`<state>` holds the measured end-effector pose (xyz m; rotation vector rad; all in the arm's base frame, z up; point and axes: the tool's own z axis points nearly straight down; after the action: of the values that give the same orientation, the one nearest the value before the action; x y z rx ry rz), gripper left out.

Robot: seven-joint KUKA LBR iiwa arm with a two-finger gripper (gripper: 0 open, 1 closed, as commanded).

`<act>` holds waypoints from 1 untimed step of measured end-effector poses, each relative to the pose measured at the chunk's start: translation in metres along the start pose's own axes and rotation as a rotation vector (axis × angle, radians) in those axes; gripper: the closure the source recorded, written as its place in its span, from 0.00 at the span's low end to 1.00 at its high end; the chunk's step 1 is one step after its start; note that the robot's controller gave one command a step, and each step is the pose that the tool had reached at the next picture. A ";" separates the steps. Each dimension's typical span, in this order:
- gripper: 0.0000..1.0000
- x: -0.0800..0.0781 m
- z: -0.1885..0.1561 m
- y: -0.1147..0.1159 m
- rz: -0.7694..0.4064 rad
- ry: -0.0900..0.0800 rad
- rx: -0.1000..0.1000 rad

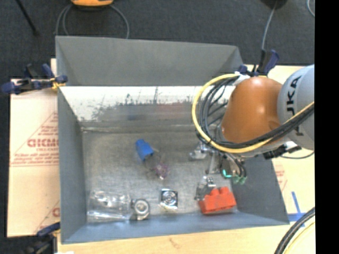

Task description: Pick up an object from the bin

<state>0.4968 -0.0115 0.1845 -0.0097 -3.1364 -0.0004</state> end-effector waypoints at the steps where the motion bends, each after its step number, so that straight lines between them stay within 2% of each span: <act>1: 0.00 0.000 0.112 0.038 -0.097 -0.015 0.002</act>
Offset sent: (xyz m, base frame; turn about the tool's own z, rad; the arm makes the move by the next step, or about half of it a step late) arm -0.0041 0.0397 -0.1145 -0.1034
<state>0.4962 0.0266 0.0721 0.1425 -3.1477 0.0028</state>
